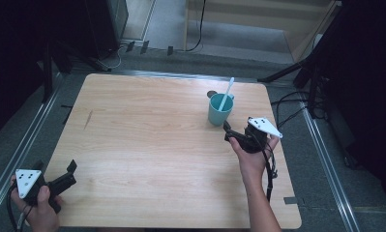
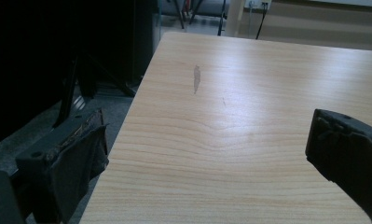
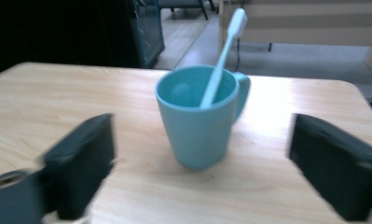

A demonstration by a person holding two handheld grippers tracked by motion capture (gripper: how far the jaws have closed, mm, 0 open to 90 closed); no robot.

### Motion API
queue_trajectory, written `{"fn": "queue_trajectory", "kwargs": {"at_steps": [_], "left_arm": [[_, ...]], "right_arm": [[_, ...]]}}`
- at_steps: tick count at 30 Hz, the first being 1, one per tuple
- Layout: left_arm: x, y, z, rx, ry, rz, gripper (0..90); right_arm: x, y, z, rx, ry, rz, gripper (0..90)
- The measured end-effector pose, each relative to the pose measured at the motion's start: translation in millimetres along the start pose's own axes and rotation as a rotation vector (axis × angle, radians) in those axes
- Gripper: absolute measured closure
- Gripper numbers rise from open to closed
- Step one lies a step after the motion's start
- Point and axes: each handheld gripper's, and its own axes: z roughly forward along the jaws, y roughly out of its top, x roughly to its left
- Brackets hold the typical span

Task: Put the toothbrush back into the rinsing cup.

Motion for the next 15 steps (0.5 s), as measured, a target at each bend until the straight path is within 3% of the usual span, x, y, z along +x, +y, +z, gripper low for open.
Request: {"fn": "queue_trajectory", "kwargs": {"at_steps": [3, 15], "left_arm": [[0.2, 0.0, -0.1, 0.001, 0.000, 0.003, 0.0], [-0.7, -0.1, -0.3, 0.000, 0.003, 0.009, 0.0]], "right_arm": [[-4.5, -6.4, -8.8, 0.003, 0.017, 0.001, 0.0], [-26.3, -34.8, -36.4, -0.008, -0.015, 0.031, 0.0]]}}
